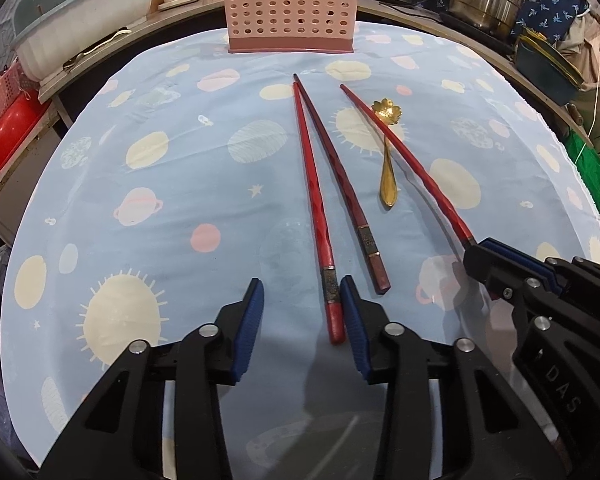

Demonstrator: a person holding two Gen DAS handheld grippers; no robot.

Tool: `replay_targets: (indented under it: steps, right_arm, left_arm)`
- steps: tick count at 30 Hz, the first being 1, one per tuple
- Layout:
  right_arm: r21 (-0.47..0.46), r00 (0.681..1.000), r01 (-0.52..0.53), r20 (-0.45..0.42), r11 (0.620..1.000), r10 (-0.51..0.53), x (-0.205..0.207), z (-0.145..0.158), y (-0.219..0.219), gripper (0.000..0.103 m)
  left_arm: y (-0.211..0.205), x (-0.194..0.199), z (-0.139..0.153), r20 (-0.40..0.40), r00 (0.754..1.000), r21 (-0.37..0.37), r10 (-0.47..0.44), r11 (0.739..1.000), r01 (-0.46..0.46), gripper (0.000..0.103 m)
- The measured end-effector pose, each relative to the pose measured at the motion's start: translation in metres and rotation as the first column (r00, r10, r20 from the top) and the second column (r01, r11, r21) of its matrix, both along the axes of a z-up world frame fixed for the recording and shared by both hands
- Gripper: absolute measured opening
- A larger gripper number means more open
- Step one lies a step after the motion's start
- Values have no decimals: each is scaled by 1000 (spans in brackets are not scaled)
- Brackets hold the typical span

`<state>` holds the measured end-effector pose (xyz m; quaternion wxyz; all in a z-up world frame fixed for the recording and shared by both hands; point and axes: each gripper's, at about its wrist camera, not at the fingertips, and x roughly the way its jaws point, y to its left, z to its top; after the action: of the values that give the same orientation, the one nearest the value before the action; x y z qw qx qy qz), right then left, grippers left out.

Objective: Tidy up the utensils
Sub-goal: 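Grasp a red chopstick with the right gripper while the left grasps a dark-red chopstick, then lift both chopsticks and lower them into the pink holder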

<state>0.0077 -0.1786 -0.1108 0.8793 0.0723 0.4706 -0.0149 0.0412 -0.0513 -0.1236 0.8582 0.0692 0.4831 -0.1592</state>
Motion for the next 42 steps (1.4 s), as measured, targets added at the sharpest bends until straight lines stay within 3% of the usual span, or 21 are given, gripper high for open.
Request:
replay_targets:
  steps: [7,18,33,42]
  right_arm:
    - [1,1000,-6,17,1000,6,-2,8,2,7]
    - [2,997,2,78,1000,-2,-5,36,-4,7]
    - [-1,968,19,251,1000,-18,3,115,-16,7]
    - [-8,940,21,342,1000,-17,28,160,-25,7]
  left_arm:
    - [12,5,2,-25,1000,-30,8,1000,-9,7]
    - [25,4,40,49,998,-52,28,998,-25,7]
    - [40,21,134,204,977,-138,63,990,-35,7]
    - [48,56,185,265,960,-183,91,982,-42,7]
